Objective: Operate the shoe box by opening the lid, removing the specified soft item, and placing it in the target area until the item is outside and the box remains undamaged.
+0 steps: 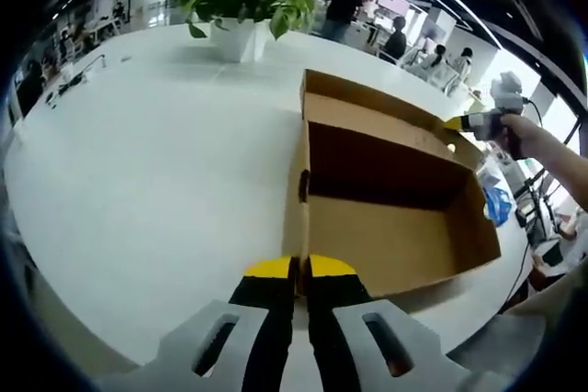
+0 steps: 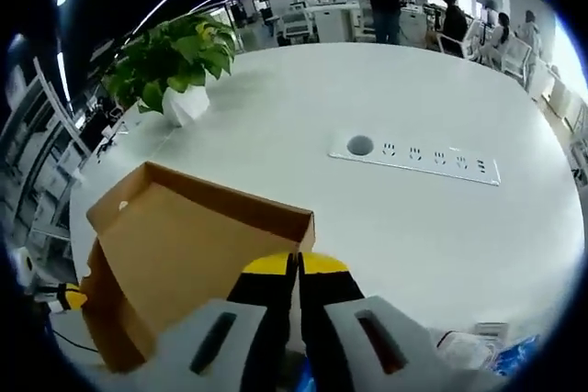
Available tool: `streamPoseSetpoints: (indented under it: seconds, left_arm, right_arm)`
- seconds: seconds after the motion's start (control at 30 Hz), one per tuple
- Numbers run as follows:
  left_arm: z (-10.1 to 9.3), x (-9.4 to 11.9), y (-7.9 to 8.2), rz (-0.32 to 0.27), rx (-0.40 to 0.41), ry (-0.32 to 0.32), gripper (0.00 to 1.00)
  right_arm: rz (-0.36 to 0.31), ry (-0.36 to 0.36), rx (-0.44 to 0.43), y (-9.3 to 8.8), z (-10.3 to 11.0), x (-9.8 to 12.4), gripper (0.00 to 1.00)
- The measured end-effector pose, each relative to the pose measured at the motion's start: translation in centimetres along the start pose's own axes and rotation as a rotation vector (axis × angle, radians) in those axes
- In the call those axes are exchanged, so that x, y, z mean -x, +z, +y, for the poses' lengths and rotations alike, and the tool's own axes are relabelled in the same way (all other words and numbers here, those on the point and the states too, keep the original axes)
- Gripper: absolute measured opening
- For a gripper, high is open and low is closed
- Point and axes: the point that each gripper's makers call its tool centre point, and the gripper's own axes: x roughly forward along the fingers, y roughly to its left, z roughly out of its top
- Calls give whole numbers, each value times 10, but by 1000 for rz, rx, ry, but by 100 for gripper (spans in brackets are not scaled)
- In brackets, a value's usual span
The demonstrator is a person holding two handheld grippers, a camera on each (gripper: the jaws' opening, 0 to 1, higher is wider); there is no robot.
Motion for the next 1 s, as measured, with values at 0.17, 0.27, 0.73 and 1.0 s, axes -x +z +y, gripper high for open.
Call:
streamPoseSetpoints:
  seconds: [0.17, 0.27, 0.73, 1.0]
  left_arm:
    - [1, 0, 0, -2, 8, -4, 0]
    - [1, 0, 0, -3, 10, -5, 0]
    - [0, 1, 0, -7, 3, -7, 0]
    - [-1, 1, 0, -11, -3, -4, 0]
  right_arm:
    - [-23, 8, -1, 5, 4, 9, 0]
    - [-35, 12, 10, 8, 6, 13, 0]
    - [-111, 42, 12, 23, 16, 41, 0]
    - [-156, 58, 29, 30, 23, 59, 0]
